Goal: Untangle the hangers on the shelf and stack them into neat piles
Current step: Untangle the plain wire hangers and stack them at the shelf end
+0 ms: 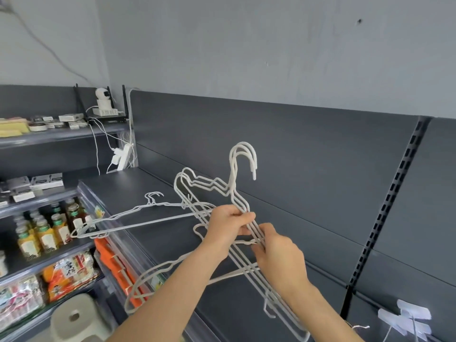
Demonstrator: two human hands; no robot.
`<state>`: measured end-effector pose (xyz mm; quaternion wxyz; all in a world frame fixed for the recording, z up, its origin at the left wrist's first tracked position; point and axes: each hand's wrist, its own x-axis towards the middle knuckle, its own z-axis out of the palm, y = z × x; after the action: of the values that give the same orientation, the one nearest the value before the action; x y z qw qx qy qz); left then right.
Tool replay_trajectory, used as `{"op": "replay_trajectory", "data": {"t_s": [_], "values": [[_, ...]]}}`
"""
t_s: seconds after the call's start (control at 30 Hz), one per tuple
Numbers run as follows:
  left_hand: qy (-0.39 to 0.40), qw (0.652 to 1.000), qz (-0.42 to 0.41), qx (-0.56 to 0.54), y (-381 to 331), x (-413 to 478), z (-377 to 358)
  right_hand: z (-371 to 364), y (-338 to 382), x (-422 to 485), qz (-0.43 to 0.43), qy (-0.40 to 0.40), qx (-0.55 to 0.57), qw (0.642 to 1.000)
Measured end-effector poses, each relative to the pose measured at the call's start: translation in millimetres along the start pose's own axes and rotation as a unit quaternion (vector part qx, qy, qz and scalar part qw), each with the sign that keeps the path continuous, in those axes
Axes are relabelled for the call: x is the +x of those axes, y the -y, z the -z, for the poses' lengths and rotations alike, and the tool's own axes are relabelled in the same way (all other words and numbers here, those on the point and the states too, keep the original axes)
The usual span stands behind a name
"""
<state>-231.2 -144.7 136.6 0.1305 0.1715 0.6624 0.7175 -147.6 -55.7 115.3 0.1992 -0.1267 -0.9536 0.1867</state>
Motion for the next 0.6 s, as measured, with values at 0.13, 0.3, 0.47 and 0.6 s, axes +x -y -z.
{"op": "replay_trajectory", "data": {"t_s": [0.13, 0.3, 0.47, 0.6], "values": [[0.005, 0.994, -0.044, 0.098, -8, 15, 23, -4, 7, 21, 0.015, 0.003, 0.038, 0.999], [-0.19, 0.86, -0.224, 0.418, -4, 50, 118, -6, 5, 69, 0.006, 0.085, 0.179, 0.98], [-0.073, 0.707, -0.167, 0.683, 21, 103, 220, -31, 16, 123, -0.029, 0.219, 0.307, 0.926], [0.004, 0.69, -0.145, 0.709, 31, 133, 272, -58, 26, 166, -0.028, 0.306, 0.337, 0.89]]}}
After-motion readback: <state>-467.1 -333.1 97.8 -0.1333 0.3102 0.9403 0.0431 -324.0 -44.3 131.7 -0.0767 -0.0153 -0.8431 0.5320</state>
